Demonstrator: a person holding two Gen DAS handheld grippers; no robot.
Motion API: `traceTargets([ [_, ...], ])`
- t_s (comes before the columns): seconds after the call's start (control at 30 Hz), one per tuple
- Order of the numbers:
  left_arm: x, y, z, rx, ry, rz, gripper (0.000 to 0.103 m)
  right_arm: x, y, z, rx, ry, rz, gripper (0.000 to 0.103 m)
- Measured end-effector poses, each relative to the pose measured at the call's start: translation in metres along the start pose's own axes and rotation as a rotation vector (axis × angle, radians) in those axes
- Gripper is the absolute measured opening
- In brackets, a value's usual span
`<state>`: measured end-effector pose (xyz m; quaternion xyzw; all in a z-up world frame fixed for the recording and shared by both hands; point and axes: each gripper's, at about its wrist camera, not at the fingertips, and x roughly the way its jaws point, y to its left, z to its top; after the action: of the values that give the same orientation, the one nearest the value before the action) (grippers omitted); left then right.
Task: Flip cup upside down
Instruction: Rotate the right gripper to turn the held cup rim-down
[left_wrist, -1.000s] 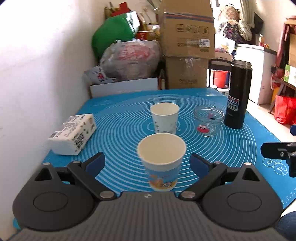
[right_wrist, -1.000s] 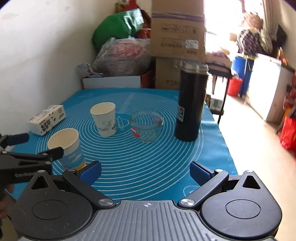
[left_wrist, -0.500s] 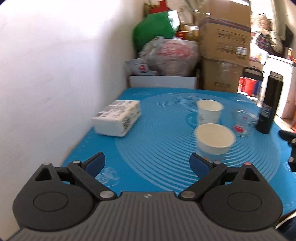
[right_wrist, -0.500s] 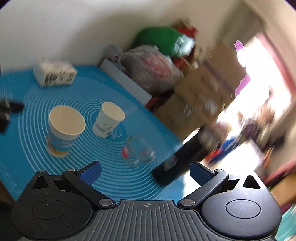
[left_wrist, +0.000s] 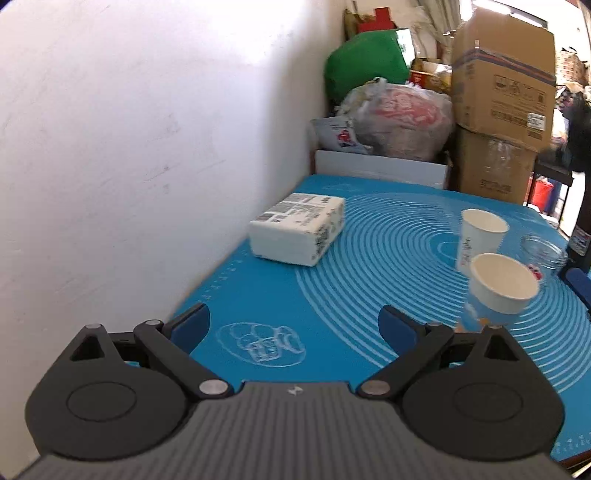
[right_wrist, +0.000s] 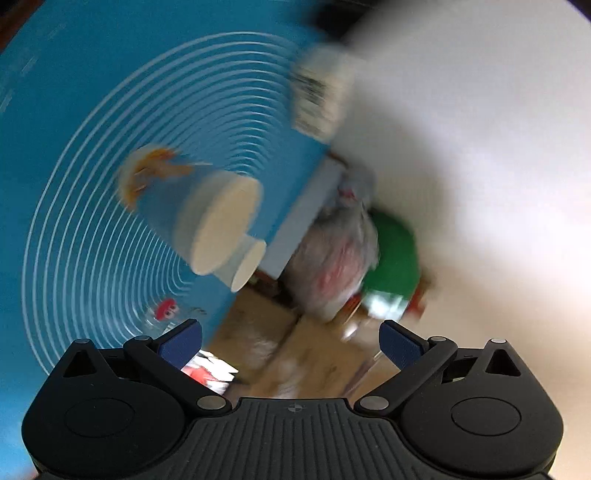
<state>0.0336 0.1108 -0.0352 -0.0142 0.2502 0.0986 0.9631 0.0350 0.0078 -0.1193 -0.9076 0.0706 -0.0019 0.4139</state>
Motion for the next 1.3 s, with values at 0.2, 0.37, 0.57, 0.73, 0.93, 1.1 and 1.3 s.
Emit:
traceTargets([
  [0.2,0.004,0.017,-0.004,-0.015,0.006,0.034,0.097,0.01,0.023,0.02,-0.384,-0.067,-0.052,0.103],
  [0.37,0.008,0.026,-0.006,-0.033,0.015,0.035,0.097,0.005,0.045,0.033,-0.576,-0.13,-0.024,0.103],
  [0.57,0.011,0.026,-0.008,-0.033,0.026,0.025,0.097,0.004,0.064,0.042,-0.633,-0.174,0.059,0.103],
  [0.73,0.014,0.022,-0.007,-0.026,0.025,0.016,0.097,0.009,0.068,0.045,-0.634,-0.187,0.102,0.099],
  [0.93,0.017,0.021,-0.007,-0.023,0.034,0.012,0.097,0.013,0.063,0.048,-0.586,-0.177,0.101,0.063],
  [1.1,0.017,0.018,-0.007,-0.023,0.041,0.004,0.097,0.011,0.05,0.047,-0.444,-0.202,0.121,0.057],
  [1.3,0.015,0.012,-0.005,-0.001,0.031,-0.01,0.097,0.021,0.004,0.034,0.085,-0.198,0.258,0.058],
])
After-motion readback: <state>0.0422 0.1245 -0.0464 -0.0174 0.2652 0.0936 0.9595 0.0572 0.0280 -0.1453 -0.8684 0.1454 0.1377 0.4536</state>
